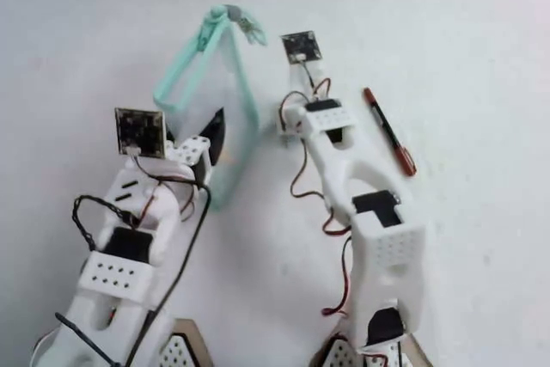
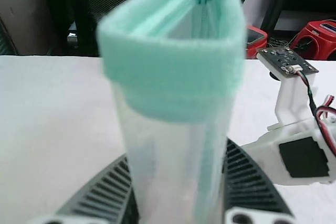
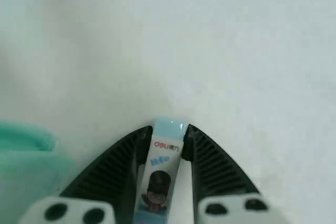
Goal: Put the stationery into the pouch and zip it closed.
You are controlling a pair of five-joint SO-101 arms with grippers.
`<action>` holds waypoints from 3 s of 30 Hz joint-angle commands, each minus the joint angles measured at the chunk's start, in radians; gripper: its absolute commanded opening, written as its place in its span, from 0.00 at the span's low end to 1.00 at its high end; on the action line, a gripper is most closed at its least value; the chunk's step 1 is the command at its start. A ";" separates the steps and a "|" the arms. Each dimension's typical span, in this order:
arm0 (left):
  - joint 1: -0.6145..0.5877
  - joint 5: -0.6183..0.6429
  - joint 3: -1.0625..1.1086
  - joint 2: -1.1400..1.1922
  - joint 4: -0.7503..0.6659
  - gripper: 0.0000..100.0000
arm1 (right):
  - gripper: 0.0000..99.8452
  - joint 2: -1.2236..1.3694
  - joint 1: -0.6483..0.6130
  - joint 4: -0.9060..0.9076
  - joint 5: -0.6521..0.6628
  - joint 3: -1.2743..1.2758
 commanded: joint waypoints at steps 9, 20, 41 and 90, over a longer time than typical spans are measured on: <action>0.038 0.008 -0.014 -0.019 0.002 0.21 | 0.02 -0.320 0.059 0.015 0.002 0.204; 0.030 0.017 -0.025 -0.021 0.002 0.23 | 0.02 -0.657 0.125 -0.314 -0.091 0.606; -0.001 0.129 -0.190 -0.021 0.278 0.28 | 0.02 -0.645 0.064 -0.450 -0.087 0.709; 0.081 0.147 -0.155 -0.021 0.273 0.28 | 0.02 -0.955 -0.361 -0.325 0.370 0.276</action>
